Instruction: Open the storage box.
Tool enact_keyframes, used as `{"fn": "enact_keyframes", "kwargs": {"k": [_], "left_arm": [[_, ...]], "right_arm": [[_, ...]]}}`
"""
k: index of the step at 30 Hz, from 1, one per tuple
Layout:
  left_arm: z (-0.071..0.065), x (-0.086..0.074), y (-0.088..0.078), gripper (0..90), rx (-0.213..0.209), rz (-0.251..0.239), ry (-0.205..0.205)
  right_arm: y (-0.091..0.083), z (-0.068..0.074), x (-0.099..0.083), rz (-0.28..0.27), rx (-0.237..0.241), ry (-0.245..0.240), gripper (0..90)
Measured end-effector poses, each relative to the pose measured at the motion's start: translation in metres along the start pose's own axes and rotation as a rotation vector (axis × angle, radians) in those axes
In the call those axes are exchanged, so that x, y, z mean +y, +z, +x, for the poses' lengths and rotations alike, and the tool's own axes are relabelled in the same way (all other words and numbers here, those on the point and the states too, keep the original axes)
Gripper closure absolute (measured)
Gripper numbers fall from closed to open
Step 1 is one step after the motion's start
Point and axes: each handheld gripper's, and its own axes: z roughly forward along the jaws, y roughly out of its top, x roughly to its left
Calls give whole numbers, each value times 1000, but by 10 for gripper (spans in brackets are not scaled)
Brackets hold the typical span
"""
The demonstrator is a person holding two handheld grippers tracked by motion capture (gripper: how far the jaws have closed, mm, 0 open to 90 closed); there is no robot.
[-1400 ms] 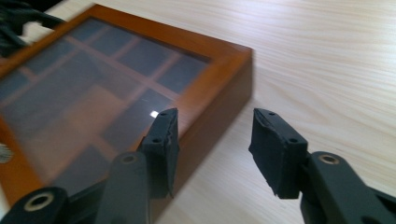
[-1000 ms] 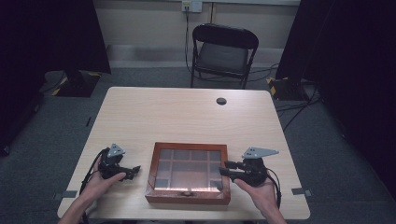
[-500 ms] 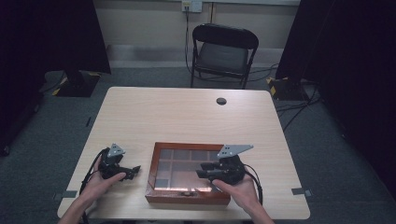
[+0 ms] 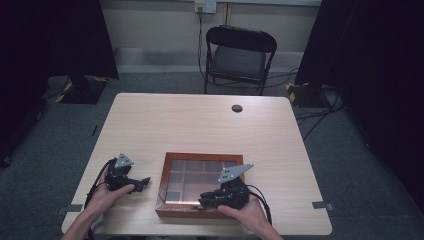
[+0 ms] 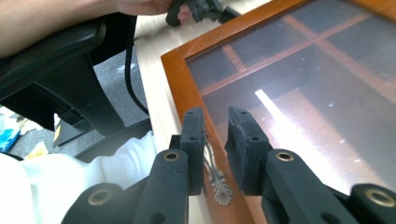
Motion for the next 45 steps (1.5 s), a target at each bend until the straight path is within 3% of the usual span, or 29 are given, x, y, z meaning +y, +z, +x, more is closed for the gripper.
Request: {"fn": "enact_keyframes", "kwargs": {"k": [19, 26, 29, 40, 42, 43, 45], "left_arm": [[-3, -1, -3, 25, 4, 4, 0], [-2, -1, -6, 86, 15, 5, -8], [-2, 0, -7, 162, -6, -13, -29], [-9, 4, -11, 158, -55, -25, 6], [-11, 6, -15, 159, -80, -36, 13], [-12, 6, -15, 162, -103, -47, -2], [-14, 7, -17, 162, -109, -48, 12]], "right_arm": [[8, 1, -11, 37, 14, -31, 763], [10, 2, -13, 28, 6, -46, 810], [10, 2, -12, 33, 10, -43, 812], [10, 1, -9, 48, 24, -41, 822], [10, 1, -8, 54, 25, -45, 823], [10, 1, -7, 56, 26, -47, 824], [8, 0, -5, 51, 34, -38, 824]]}}
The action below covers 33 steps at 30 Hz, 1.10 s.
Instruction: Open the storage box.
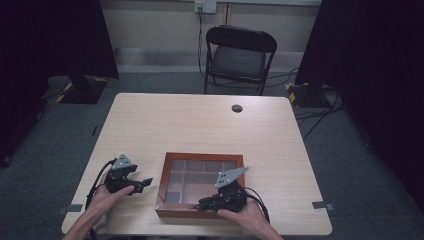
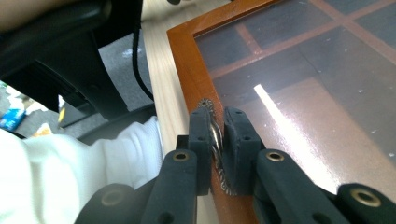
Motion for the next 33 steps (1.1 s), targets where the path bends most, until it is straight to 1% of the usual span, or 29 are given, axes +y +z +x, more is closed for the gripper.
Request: {"fn": "enact_keyframes", "kwargs": {"k": [3, 6, 9, 12, 14, 17, 19, 22, 24, 25, 26, 28, 30, 32, 33], "left_arm": [[-2, 1, -2, 163, -17, -8, 16], [-5, 2, -4, 162, -43, -34, -4], [-9, 3, -6, 158, -67, -51, 9], [-14, 6, -8, 158, -82, -57, 29], [-17, 7, -8, 158, -92, -66, 30], [-21, 8, -8, 159, -103, -77, 42], [-23, 9, -9, 159, -116, -83, 53], [-25, 10, -11, 159, -138, -113, 65], [-27, 11, -11, 161, -142, -124, 66], [-28, 12, -12, 165, -145, -121, 82], [-29, 12, -11, 163, -152, -122, 83], [-30, 13, -11, 168, -148, -122, 102], [-30, 13, -10, 181, -154, -121, 102], [-30, 12, -9, 181, -165, -126, 81], [-31, 12, -9, 182, -163, -126, 82]], "right_arm": [[-3, 0, 3, -7, 7, 0, 826], [-6, 0, 7, -12, 10, -2, 828], [-8, 0, 12, 4, 20, 1, 829], [-11, -1, 16, 3, 31, 0, 831], [-12, -2, 19, 1, 37, 6, 830], [-14, -2, 21, 5, 36, 8, 830], [-15, 0, 22, 5, 29, -1, 830], [-17, -1, 25, -6, 37, 1, 830], [-19, -1, 26, -6, 36, 2, 830], [-19, -1, 27, -6, 35, 0, 830], [-20, -1, 28, -7, 35, 1, 829], [-21, -1, 29, -10, 35, -1, 829], [-21, -1, 29, -10, 33, 1, 829], [-21, -1, 28, -9, 34, 7, 829], [-21, -1, 29, -10, 36, 6, 829]]}}
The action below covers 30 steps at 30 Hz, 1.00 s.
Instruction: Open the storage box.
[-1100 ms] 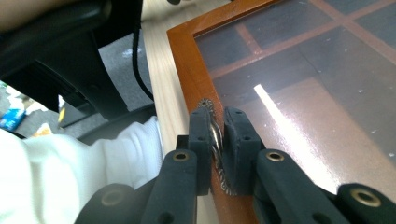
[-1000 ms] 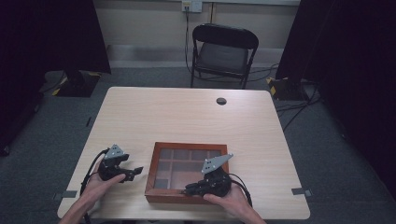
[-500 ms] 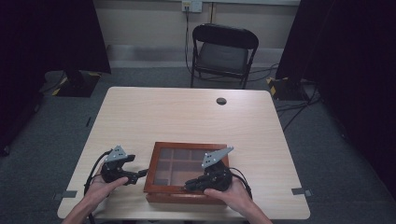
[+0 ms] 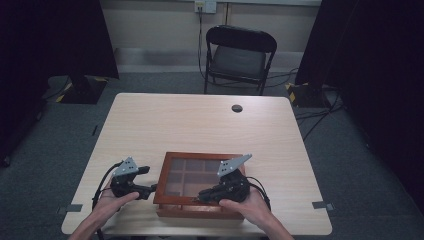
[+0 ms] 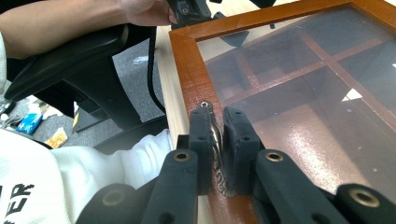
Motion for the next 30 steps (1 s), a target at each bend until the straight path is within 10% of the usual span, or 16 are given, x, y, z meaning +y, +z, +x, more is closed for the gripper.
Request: {"fn": "enact_keyframes", "kwargs": {"k": [15, 30], "left_arm": [[-8, 5, 2, 167, -33, -42, 61], [-10, 10, -3, 191, -17, -83, 75]], "right_arm": [[-7, 0, 8, -7, -1, -6, 815], [-49, -1, -21, -165, -118, 40, 407]]}}
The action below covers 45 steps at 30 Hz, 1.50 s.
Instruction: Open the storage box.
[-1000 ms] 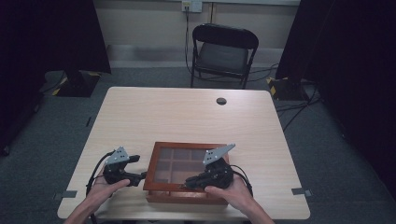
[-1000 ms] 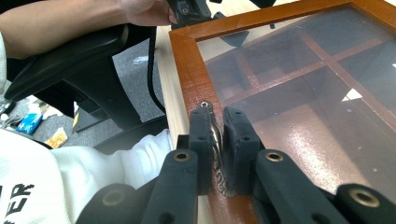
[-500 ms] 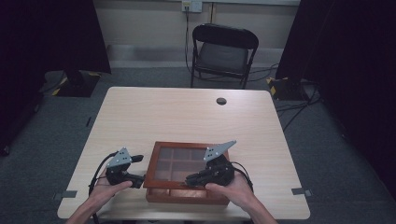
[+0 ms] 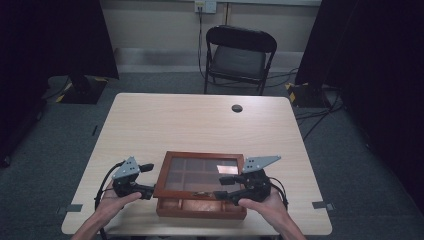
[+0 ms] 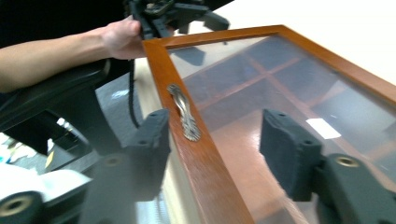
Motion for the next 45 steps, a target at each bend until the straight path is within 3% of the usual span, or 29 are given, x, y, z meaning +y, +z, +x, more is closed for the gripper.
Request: {"fn": "enact_keyframes", "kwargs": {"k": [1, 4, 10, 16, 27, 32, 39, 45], "left_arm": [[-1, 0, 0, 194, 1, -13, -9], [-3, 4, -1, 189, -11, -36, -1], [-8, 13, 1, 175, -25, -64, 16], [-7, 21, -1, 175, -2, -97, 5], [0, 35, 1, 153, -2, -110, -15], [2, 40, 3, 218, -1, -128, -21], [4, 48, 6, 299, -40, -125, -12], [6, 51, 8, 330, -60, -150, -21]], "right_arm": [[-4, -2, -3, -22, -5, 7, 342], [-6, -3, -5, -29, -16, 5, 297], [-8, -2, -5, -53, -38, -16, 287], [-10, -4, -3, -59, -53, -35, 231], [-12, -12, 0, -77, -115, -56, 230], [-15, -17, 3, -88, -138, -63, 230], [-20, -27, 2, -98, -177, -52, 233], [-26, -33, 3, -111, -214, -44, 264]]}}
